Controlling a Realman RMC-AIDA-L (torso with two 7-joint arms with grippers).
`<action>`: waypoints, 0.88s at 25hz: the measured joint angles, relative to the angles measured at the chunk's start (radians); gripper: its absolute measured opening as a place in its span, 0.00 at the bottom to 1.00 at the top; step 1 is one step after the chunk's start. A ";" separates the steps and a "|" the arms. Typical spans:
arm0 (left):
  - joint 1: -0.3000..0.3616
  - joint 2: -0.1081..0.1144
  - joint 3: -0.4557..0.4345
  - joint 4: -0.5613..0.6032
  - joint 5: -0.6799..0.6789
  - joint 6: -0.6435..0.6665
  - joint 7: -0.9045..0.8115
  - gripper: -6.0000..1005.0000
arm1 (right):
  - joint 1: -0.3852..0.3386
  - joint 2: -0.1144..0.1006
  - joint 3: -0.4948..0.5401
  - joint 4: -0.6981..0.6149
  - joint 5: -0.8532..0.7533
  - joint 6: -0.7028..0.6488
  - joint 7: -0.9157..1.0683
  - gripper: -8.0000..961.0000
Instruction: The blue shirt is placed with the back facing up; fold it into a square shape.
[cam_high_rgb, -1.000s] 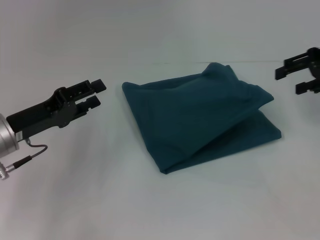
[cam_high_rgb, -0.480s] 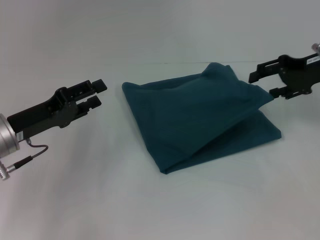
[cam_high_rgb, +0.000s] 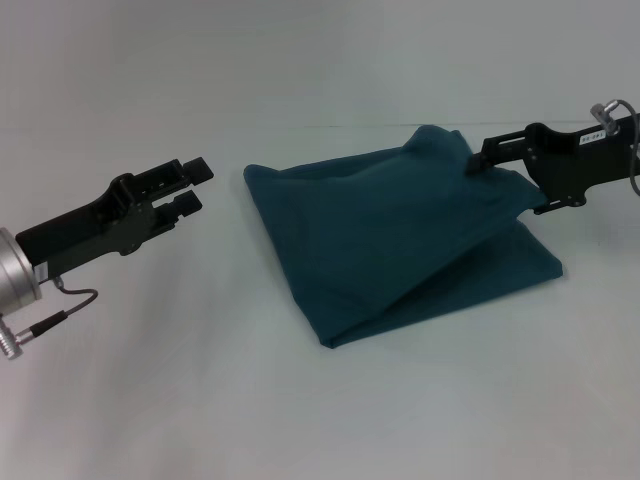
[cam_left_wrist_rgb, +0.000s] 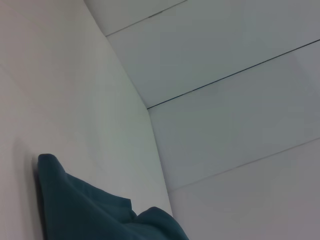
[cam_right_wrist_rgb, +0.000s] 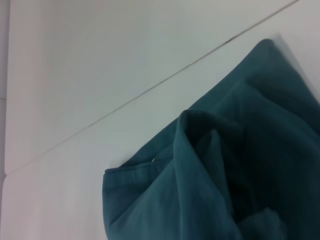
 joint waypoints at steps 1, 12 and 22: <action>0.000 0.000 0.000 0.000 0.000 0.000 0.000 0.63 | 0.000 0.002 0.001 0.001 0.000 0.006 0.000 0.84; 0.000 0.000 0.000 0.000 -0.002 -0.009 0.002 0.63 | -0.017 0.036 0.009 -0.008 0.012 0.055 -0.013 0.75; 0.002 0.000 0.004 -0.003 -0.002 -0.015 0.002 0.63 | -0.020 0.044 0.004 -0.040 0.015 0.035 -0.017 0.29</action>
